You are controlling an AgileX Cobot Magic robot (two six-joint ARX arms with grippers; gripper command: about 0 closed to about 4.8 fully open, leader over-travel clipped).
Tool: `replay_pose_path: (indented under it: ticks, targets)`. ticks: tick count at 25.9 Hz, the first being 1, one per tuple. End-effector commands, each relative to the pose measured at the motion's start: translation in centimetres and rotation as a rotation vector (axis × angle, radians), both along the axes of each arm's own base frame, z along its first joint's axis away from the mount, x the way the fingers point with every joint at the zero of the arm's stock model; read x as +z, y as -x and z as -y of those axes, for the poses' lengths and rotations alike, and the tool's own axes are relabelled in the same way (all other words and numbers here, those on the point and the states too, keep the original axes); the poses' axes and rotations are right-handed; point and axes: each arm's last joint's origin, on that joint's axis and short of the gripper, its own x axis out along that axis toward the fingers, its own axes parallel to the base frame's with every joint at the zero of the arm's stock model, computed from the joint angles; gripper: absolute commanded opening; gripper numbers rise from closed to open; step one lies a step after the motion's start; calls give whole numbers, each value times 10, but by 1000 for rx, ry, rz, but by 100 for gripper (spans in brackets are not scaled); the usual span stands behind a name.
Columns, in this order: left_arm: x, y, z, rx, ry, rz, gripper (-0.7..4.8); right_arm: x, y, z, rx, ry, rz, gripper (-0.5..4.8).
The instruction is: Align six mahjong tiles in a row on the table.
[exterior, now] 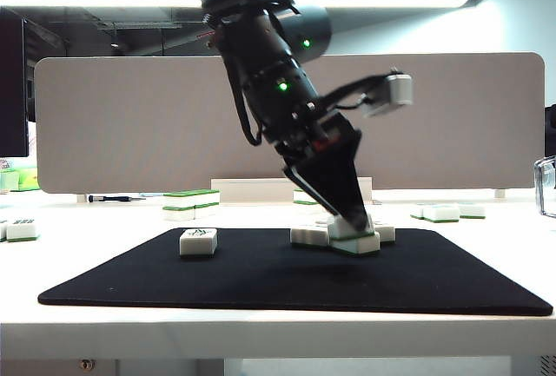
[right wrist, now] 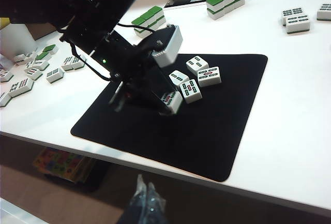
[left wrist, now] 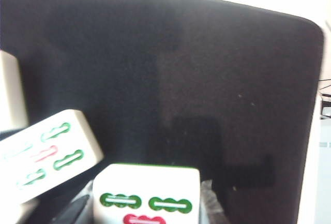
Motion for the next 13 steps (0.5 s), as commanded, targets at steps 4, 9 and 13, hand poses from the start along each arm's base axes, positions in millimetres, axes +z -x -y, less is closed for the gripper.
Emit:
replay_pose_path:
  ticks: [4, 9, 13]
  targets:
    - [-18, 4, 11, 40, -62, -19, 216, 1, 2, 0, 0, 3, 30, -1]
    - [-17, 4, 11, 62, -59, -32, 348, 1, 2, 0, 1, 2, 29, -1]
    - [-1, 2, 9, 87, -41, 51, 347, 1, 2, 0, 0, 3, 29, -1]
